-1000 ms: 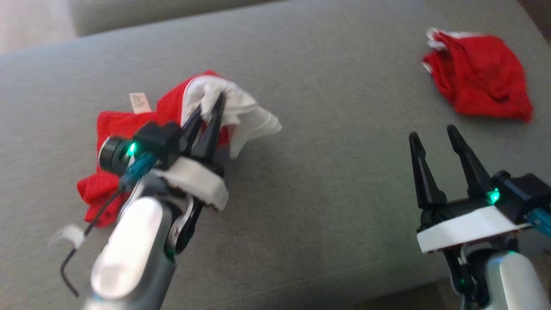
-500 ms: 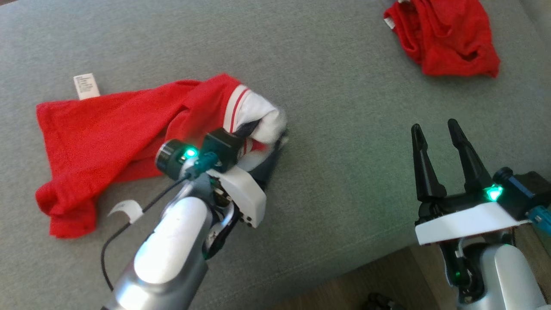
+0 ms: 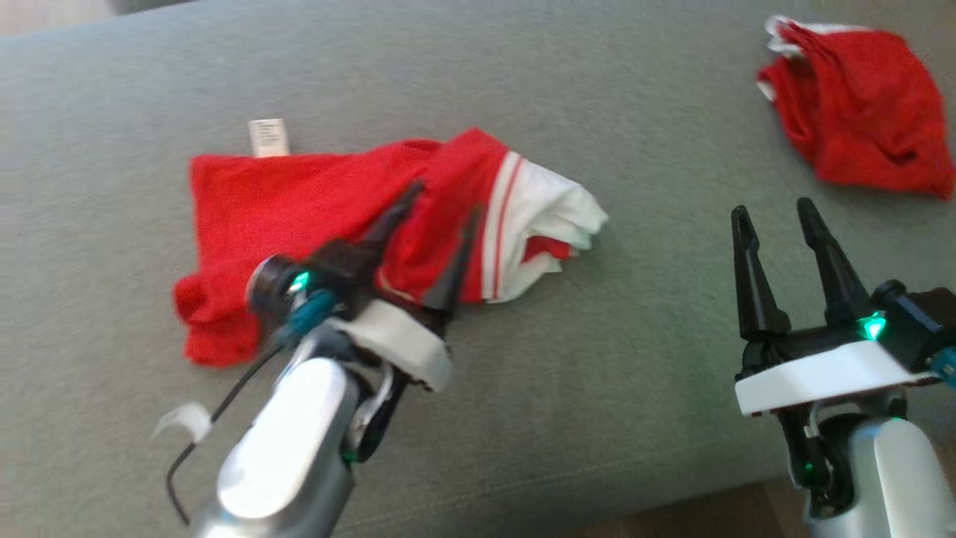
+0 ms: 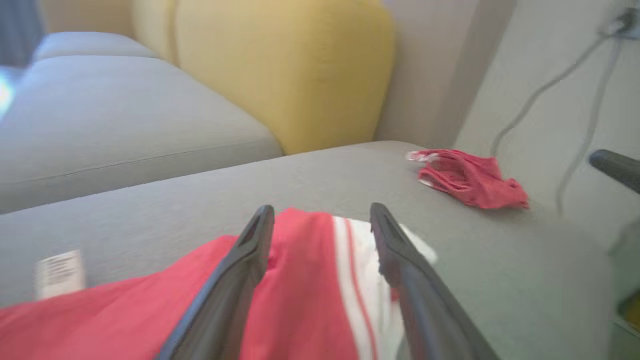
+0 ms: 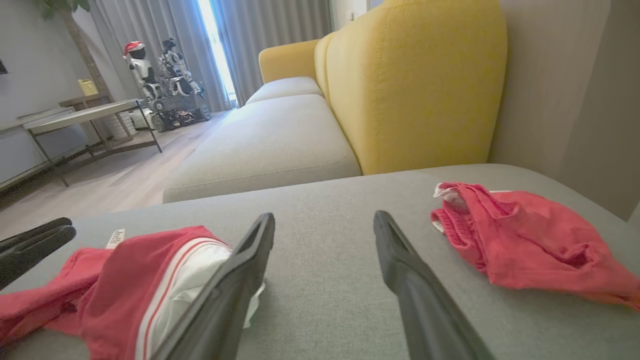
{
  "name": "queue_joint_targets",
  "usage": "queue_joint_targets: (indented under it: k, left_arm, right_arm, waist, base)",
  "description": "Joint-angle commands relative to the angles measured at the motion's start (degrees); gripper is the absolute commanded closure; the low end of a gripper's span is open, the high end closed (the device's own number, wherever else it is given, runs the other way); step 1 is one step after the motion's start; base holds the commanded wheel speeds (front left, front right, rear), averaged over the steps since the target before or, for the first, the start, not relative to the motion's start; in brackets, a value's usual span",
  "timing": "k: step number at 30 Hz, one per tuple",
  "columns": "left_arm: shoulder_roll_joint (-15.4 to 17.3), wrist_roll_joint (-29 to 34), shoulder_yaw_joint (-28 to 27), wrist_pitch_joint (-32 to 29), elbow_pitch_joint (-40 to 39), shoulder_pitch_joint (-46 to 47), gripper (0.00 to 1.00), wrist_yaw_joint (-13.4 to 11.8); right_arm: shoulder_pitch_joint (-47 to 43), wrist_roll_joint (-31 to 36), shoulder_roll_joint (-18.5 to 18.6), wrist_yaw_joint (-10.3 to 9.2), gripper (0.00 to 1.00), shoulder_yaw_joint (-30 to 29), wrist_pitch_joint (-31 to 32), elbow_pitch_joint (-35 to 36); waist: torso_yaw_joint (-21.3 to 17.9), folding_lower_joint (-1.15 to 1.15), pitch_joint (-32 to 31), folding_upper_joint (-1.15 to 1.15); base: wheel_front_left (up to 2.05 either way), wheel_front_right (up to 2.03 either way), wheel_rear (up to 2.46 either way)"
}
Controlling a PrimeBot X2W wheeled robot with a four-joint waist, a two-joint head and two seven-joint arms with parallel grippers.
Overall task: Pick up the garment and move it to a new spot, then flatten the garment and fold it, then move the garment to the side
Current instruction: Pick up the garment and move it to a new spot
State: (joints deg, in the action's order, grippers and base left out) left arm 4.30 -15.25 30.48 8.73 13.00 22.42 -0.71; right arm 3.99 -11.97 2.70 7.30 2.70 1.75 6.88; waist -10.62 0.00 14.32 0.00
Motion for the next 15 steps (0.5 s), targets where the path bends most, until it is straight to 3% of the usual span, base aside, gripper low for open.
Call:
queue_joint_targets:
  k: [1,8,15]
  left_arm:
    - [1.1,-0.2,-2.8,0.9,-2.2,0.6,0.0,-0.9]
    - [4.2,-2.0,-9.8,3.9,-3.9,-2.6,0.0,-5.7]
    - [7.8,-3.4,-15.4,5.2,-4.5,-6.5,0.0,-7.9]
  right_arm:
    - [0.1,0.5,0.2,0.19,0.0,0.6,0.5,2.5]
    - [-1.4,1.3,0.2,0.19,0.0,-0.2,2.6,3.7]
    - [-2.3,1.7,0.6,0.19,0.0,-0.2,3.8,4.1]
  waist:
    - [2.8,0.0,-2.1,0.0]
    - [7.0,0.0,-4.8,0.0]
    - [9.1,0.0,-6.4,0.0]
  base:
    - [0.0,0.0,0.0]
    - [0.0,0.0,0.0]
    - [0.0,0.0,0.0]
